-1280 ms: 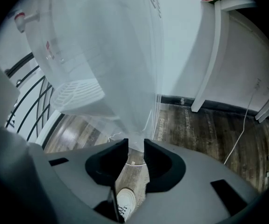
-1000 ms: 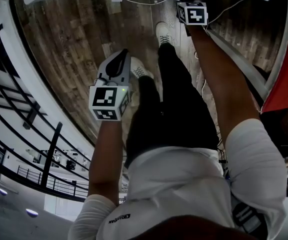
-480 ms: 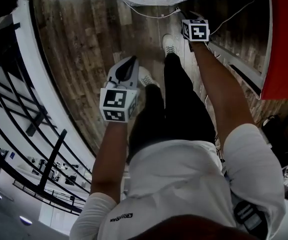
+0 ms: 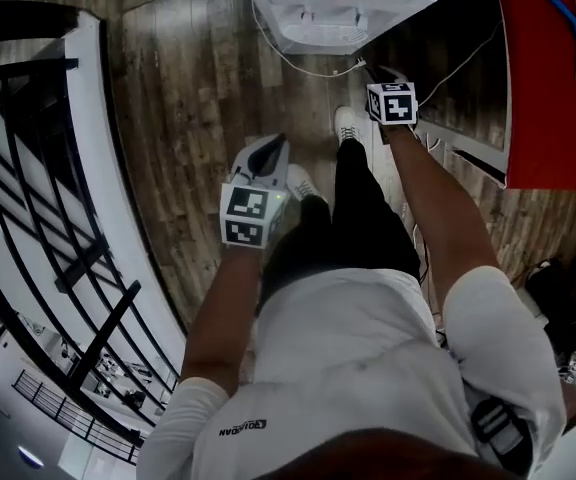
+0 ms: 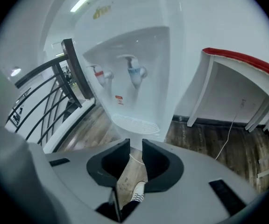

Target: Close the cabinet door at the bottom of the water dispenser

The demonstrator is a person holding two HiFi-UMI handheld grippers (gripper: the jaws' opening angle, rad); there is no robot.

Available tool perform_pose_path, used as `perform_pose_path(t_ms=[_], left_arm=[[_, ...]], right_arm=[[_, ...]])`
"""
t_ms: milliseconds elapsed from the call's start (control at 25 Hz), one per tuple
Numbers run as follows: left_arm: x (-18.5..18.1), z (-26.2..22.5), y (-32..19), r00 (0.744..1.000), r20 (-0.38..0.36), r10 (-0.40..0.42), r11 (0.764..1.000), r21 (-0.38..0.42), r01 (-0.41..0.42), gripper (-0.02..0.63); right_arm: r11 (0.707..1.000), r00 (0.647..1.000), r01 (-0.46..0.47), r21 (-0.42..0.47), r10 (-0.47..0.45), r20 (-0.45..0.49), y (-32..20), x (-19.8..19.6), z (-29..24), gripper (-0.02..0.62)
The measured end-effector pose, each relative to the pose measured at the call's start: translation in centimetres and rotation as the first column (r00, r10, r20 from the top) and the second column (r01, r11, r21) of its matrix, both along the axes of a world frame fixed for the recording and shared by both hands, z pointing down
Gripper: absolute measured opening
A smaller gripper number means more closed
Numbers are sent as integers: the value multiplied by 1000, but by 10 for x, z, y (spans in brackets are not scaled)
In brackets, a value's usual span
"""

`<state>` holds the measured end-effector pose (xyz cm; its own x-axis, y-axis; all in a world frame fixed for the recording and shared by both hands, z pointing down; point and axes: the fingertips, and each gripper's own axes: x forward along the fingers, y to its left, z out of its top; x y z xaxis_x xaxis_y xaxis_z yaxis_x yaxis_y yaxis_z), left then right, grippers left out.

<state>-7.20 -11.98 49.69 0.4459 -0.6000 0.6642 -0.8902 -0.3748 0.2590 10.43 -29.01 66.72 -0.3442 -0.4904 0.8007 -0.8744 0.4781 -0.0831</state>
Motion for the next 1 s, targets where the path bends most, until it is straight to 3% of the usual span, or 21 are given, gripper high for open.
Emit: perform_pose_path(t_ms=[360,560,720,1000], left_arm=[[-5,-71,41,999,-2,54,995,81,-53,-2],[-7,-103,63,998,-48,42,994,102,-36,-2],[-1,-145,67,994,-86,64,983,179,-48,-2],[4,-199,72,983,-168,74,965,260,-28,-2]], right_arm=[[991,992,100,91,-107,73,53,-34,-99,69],[987,981,112,113,-127,144,84,-51,-156,63],[977,961,136,163,-170,219,108,-68,-216,63],[984,894,29,177,-104,435,160,-76,-311,57]])
